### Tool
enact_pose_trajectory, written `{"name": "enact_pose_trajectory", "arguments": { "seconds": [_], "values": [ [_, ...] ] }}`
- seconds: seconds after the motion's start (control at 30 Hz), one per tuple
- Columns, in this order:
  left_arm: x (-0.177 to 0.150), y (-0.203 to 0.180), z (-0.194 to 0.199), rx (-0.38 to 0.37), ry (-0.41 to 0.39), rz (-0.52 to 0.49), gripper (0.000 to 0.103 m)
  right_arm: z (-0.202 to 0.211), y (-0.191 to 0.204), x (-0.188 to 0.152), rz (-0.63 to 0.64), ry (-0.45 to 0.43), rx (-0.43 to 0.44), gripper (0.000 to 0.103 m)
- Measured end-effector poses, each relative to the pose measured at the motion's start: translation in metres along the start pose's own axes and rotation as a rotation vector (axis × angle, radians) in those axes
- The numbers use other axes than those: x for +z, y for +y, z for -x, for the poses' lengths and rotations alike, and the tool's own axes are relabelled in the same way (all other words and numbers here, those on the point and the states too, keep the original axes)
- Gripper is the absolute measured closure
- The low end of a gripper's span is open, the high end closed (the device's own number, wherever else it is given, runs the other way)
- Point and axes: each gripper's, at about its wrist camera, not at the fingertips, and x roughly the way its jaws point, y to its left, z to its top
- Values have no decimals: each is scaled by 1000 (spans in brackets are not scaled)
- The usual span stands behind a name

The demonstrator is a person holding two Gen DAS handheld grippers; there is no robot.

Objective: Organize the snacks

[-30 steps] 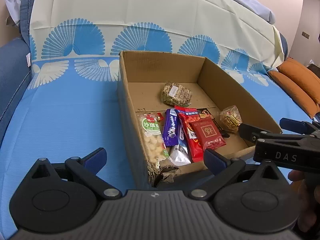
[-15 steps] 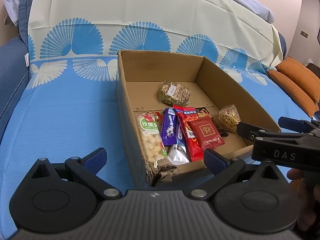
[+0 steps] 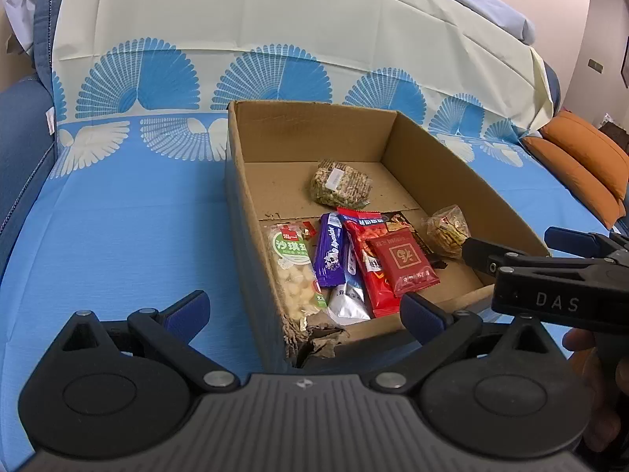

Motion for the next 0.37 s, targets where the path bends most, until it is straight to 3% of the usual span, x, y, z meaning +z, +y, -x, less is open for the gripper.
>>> {"name": "enact_pose_trajectory", "arguments": {
  "seconds": [0.37],
  "values": [
    [-2,-1,2,-11,-15,-11,0,1,0,1,-4,-5,-1,1]
  ]
}}
